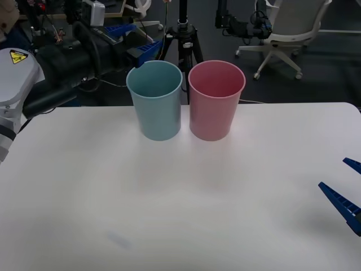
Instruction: Grasp the object on the table and drop it into the matching bin: aluminum can to the light blue bin, PET bottle to the pink bin.
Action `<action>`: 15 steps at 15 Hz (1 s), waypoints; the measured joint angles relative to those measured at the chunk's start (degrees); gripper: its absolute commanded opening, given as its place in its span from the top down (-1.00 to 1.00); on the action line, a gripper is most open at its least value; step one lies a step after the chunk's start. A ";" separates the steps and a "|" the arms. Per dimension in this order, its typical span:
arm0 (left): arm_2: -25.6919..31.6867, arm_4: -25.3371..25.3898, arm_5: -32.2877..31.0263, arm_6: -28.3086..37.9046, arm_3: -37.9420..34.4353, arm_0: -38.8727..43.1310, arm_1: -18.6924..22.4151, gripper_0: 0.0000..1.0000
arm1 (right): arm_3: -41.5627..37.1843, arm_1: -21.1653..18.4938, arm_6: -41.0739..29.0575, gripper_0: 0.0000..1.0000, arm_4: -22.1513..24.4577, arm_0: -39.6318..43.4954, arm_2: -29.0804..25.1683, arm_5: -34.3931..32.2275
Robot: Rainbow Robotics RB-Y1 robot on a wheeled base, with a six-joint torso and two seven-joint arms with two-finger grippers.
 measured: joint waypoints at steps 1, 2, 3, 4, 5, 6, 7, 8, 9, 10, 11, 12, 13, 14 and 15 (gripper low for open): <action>-0.02 1.55 -0.10 -0.25 -1.97 1.41 1.39 -1.00 | 0.00 0.00 0.00 -1.00 0.00 0.00 0.00 0.00; -0.01 3.33 -0.11 -0.43 -4.22 3.12 2.93 -1.00 | 0.00 0.00 0.00 -1.00 0.00 0.00 0.00 0.00; -0.02 5.05 -0.11 -0.57 -6.41 4.68 4.36 -1.00 | 0.00 0.00 0.00 -1.00 0.00 0.00 0.00 0.00; -0.02 6.87 -0.14 -0.71 -8.69 6.29 6.04 -1.00 | 0.00 0.00 0.00 -1.00 0.00 0.00 0.00 0.00; -0.02 9.15 -0.17 -0.88 -10.98 8.07 7.94 -1.00 | 0.00 0.00 0.00 -1.00 0.00 0.00 0.00 0.00; -0.02 11.47 -0.15 -1.11 -13.10 9.88 9.87 -1.00 | 0.00 0.00 0.00 -1.00 0.00 0.00 0.00 0.00; -0.02 13.63 -0.14 -1.41 -14.74 11.48 11.54 -1.00 | 0.00 0.00 0.00 -1.00 0.00 0.00 0.00 0.00; -0.02 15.84 -0.14 -1.83 -16.14 13.01 13.19 -1.00 | 0.00 0.00 0.00 -1.00 0.00 0.00 0.00 0.00; 0.00 18.43 -0.13 -2.58 -17.30 14.51 14.75 -1.00 | 0.00 0.00 0.00 -1.00 0.00 0.00 0.00 0.00; 0.05 21.30 -0.13 -4.07 -18.06 16.05 15.99 -1.00 | 0.00 0.00 0.00 -1.00 0.00 0.00 0.00 0.00; 0.06 23.81 -0.13 -5.93 -18.46 17.41 16.84 -1.00 | 0.00 0.00 0.00 -1.00 0.00 0.00 0.00 0.00; 0.13 26.01 -0.13 -7.80 -18.92 18.94 17.70 -1.00 | 0.00 0.00 0.00 -1.00 0.00 0.00 0.00 0.00; 0.36 27.62 -0.14 -8.89 -19.52 20.54 18.26 -1.00 | 0.00 0.00 0.00 -1.00 0.00 0.00 0.00 0.00; 1.18 28.48 -0.18 -9.36 -20.56 22.70 18.42 -1.00 | 0.00 0.00 0.00 -1.00 0.00 0.00 0.00 0.00; 2.40 28.68 -0.19 -9.60 -21.73 25.14 18.42 -1.00 | 0.00 0.00 0.00 -1.00 0.00 0.00 0.00 0.00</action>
